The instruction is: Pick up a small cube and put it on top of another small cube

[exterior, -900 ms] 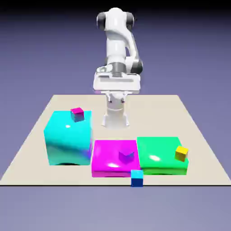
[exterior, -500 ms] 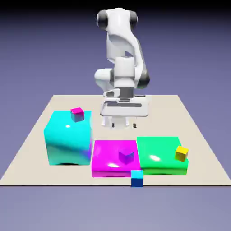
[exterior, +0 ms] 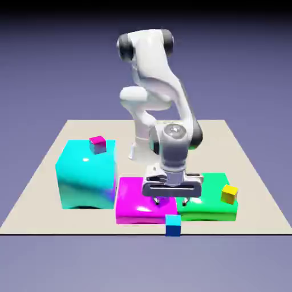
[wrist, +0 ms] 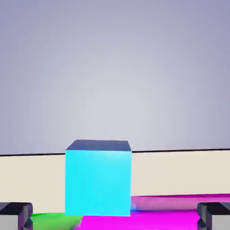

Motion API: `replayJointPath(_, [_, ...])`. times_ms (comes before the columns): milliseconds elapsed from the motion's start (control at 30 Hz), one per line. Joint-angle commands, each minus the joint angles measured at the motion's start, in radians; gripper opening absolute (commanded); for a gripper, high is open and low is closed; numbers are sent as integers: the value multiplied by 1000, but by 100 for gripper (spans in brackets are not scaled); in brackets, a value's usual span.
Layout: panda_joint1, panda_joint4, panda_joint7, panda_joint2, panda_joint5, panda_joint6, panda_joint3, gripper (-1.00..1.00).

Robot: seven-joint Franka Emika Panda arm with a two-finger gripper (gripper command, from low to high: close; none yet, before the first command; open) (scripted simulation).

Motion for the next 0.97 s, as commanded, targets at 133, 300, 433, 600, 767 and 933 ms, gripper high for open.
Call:
replayJointPath(133, [26, 16, 38, 135, -49, 91, -32, 0])
replayJointPath(300, [13, 17, 26, 90, -31, 46, -15, -100])
replayJointPath(433, [48, 54, -75, -21, -17, -112, 90, -100])
replayJointPath(600, [166, 133, -263, -127, -44, -321, 271, -100])
replayJointPath(767, [201, 74, -245, -63, -108, -215, 258, -100])
replayJointPath(933, [190, 109, -265, -102, -77, -282, 276, 100])
